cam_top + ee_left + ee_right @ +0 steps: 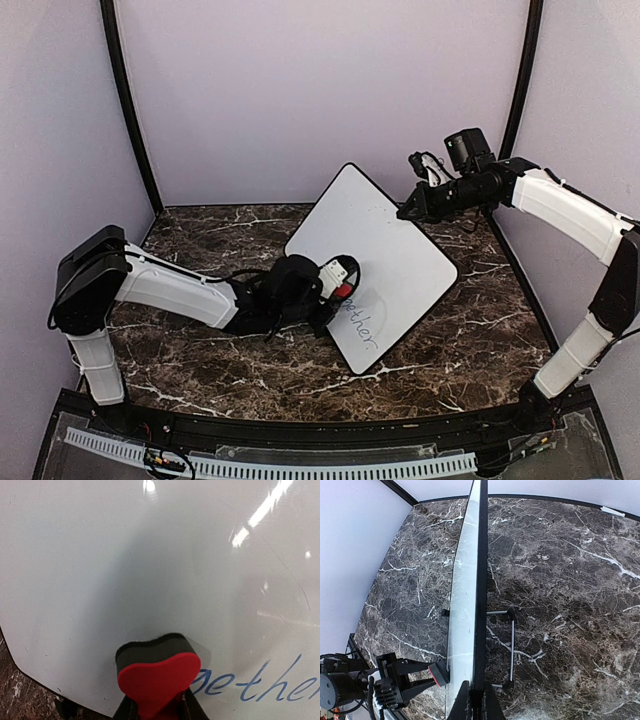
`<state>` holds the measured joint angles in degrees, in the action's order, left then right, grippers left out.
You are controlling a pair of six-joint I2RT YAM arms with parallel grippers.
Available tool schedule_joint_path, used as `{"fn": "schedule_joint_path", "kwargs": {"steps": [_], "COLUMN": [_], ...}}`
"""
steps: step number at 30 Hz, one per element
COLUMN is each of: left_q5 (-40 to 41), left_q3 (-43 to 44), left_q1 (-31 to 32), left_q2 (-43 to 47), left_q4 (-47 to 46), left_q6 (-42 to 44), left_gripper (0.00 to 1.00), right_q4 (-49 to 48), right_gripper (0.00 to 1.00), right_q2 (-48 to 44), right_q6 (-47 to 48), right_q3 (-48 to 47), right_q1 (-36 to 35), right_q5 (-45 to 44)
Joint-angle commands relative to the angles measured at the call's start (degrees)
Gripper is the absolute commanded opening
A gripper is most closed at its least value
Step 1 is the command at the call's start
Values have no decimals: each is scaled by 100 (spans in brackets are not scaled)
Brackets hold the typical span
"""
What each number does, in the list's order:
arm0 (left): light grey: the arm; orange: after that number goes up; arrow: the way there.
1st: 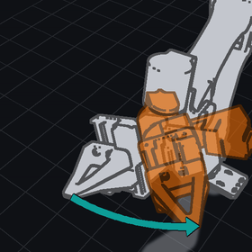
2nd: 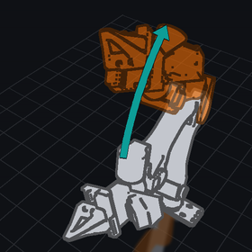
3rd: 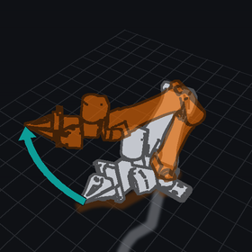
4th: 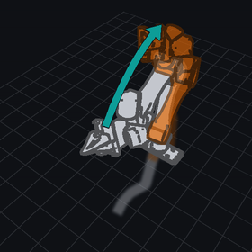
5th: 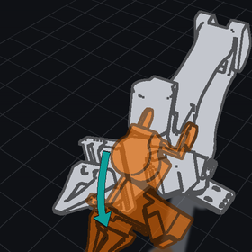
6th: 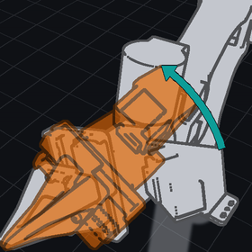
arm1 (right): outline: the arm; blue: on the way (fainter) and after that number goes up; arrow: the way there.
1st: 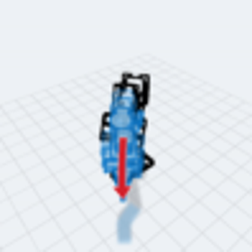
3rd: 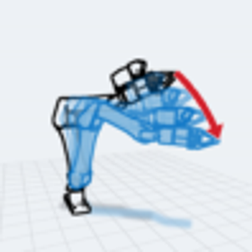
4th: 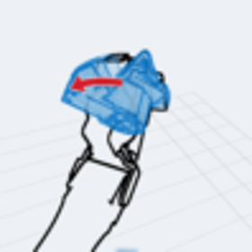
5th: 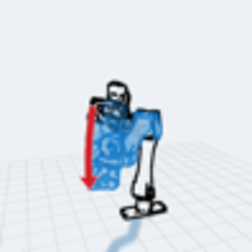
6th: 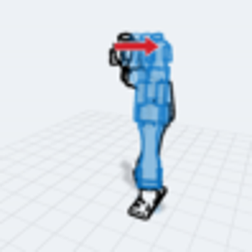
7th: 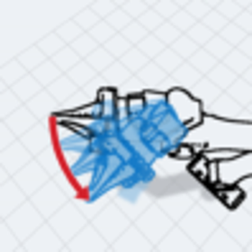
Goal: Erase the whiteboard
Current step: Erase the center of the whiteboard.
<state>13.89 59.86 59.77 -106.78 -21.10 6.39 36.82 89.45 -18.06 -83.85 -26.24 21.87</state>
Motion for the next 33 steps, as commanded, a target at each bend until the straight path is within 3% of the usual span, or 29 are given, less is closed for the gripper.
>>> {"fn": "schedule_joint_path", "kwargs": {"steps": [1, 6, 13, 16, 27, 33], "left_q5": [-1143, -734, 188, 358, -698, -1169], "left_q3": [-76, -76, -75, -199, -760, -895], "left_q1": [368, 307, -518, -600, -336, -80], "left_q2": [-249, -258, -280, -318, -173, -65], "left_q4": [-170, -121, 486, 410, -453, -429], "left_q6": [-12, 49, -115, 136, 162, 186], "left_gripper": [0, 0, 0, 0, 0, 0], "right_q4": [116, 124, 129, 125, 109, 148], "right_gripper": [0, 0, 0, 0, 0, 0], "right_q2": [87, 56, 22, 25, 2, 84], "right_q6": [518, 523, 514, 514, 523, 468], "right_q3": [70, 89, 98, 89, 132, 18], "right_q1": [-291, -295, -297, -290, -298, -294], "right_q5": [705, 670, 661, 669, 659, 601]}}
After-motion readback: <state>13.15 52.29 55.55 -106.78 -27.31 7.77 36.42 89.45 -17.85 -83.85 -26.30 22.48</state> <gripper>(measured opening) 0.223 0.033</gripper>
